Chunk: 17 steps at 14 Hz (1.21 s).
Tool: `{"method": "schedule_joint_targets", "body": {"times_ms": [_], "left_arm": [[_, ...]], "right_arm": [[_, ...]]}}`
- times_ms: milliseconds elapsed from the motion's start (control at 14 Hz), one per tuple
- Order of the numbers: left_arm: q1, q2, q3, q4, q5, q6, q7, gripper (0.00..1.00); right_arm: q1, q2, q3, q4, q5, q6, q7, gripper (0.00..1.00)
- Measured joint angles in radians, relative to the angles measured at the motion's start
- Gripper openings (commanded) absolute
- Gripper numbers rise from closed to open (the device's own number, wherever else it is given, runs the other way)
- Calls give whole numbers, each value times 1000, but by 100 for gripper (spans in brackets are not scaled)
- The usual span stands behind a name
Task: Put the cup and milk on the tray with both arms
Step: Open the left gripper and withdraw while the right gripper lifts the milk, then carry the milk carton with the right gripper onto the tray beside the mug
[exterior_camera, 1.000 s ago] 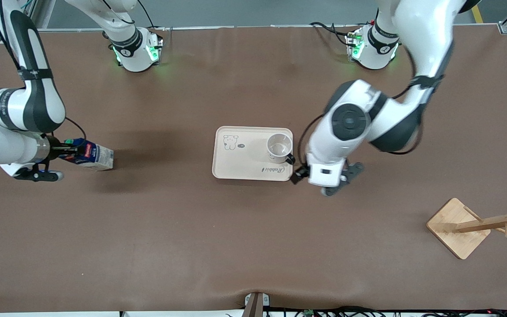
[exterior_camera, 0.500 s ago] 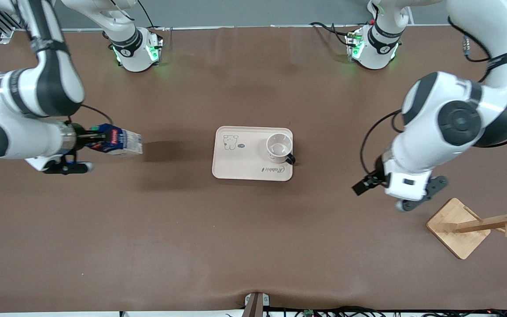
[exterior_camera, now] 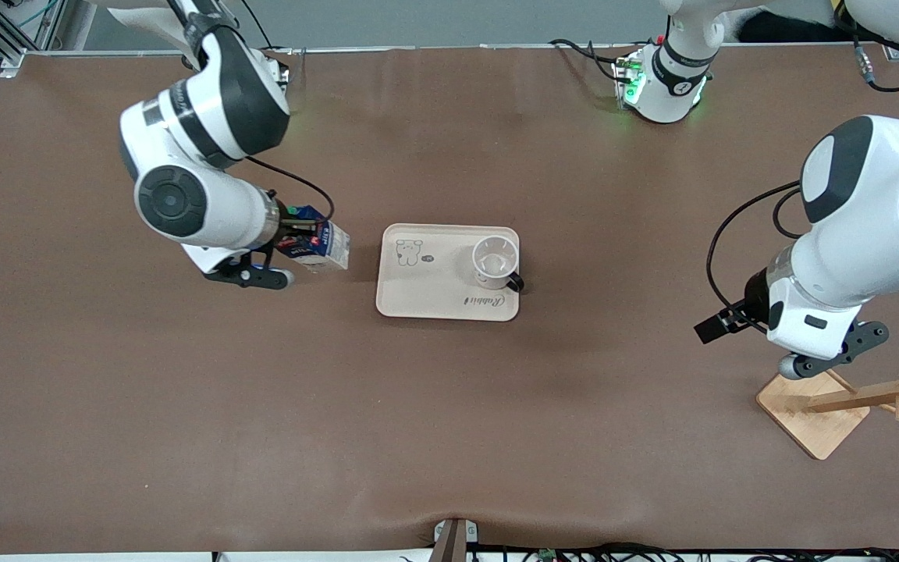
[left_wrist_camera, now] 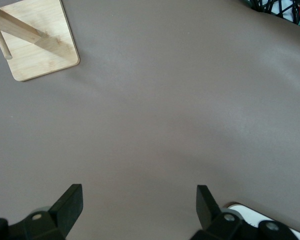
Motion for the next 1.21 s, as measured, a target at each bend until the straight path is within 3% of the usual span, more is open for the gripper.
{"method": "schedule_joint_targets", "body": {"times_ms": [357,786,857,929,1000,1214], "left_arm": [[8,-17,1,6,77,0,17,100],[86,-102,-1,7,83,0,111,100],[96,-116,-1,7,83,-1,123,100],[111,-127,-2,7,83,-2,140,100],[129,-134,-2,7,83,-2,160,100],[165,-163,-2,7,70,-39,210,100]], "right_arm": [[135,126,-1,62,1,125,125,0],[195,210,-3,73,1,227,193,0],[202,217,-4,76,0,232,198,16],[208,217,-4,81,0,233,203,79],[211,218,-4,81,-1,235,207,100],[213,220,-8,82,-5,235,213,100]]}}
